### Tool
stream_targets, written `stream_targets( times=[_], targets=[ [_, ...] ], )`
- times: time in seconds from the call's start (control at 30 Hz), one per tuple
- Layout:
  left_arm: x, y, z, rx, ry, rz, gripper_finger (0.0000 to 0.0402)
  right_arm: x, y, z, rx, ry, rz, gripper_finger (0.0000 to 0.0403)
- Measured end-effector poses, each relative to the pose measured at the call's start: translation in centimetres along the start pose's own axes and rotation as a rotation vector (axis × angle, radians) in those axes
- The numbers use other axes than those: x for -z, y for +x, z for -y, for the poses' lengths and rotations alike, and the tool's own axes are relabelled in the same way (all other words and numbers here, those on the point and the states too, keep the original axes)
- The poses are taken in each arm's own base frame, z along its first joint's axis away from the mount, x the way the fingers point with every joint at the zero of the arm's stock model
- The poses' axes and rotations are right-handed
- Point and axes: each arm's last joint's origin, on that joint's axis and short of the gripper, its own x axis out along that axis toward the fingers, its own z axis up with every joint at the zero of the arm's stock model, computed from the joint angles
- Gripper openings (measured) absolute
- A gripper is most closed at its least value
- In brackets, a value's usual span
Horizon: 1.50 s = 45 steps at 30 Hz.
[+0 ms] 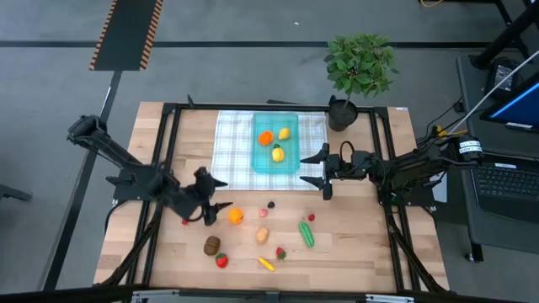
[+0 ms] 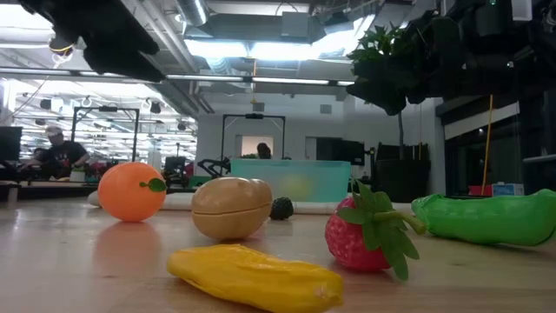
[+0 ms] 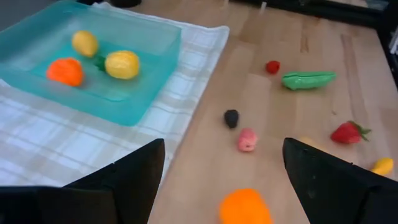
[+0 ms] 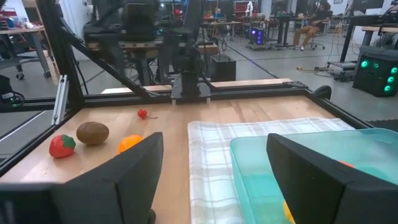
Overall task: Pick and placing Produce into tupperware
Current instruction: Put the orange into the green bin
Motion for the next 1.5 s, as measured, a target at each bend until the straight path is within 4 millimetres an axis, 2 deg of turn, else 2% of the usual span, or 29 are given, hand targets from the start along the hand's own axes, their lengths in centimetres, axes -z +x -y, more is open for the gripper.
stream_targets(
  times=[0.27, 0.53, 0.9, 1.33, 1.5],
  targets=[
    [-0.9, 1.1, 4.3, -0.11, -0.024, -0.108, 0.0318, 0.0, 0.0, 0.0, -0.006, 0.056, 0.0, 0.0288],
    [-1.6, 2.0, 6.3, -0.277, -0.176, -0.273, 0.0317, 0.0, 0.0, -0.4, -0.02, 0.095, 0.0, 0.0288],
    [-0.4, 4.6, 6.5, -0.323, -0.346, -0.539, 0.0314, 0.0, 0.0, -0.5, -0.028, 0.096, -0.001, 0.0288],
    [-0.7, 5.0, 6.7, -0.247, -0.22, -0.544, 0.0315, 0.0, 0.0, -0.5, -0.028, 0.093, -0.001, 0.0288],
    [-0.9, 5.2, 6.8, -0.232, -0.232, -0.532, 0.032, 0.0, 0.0, -0.5, -0.028, 0.093, -0.001, 0.0288]
  ],
)
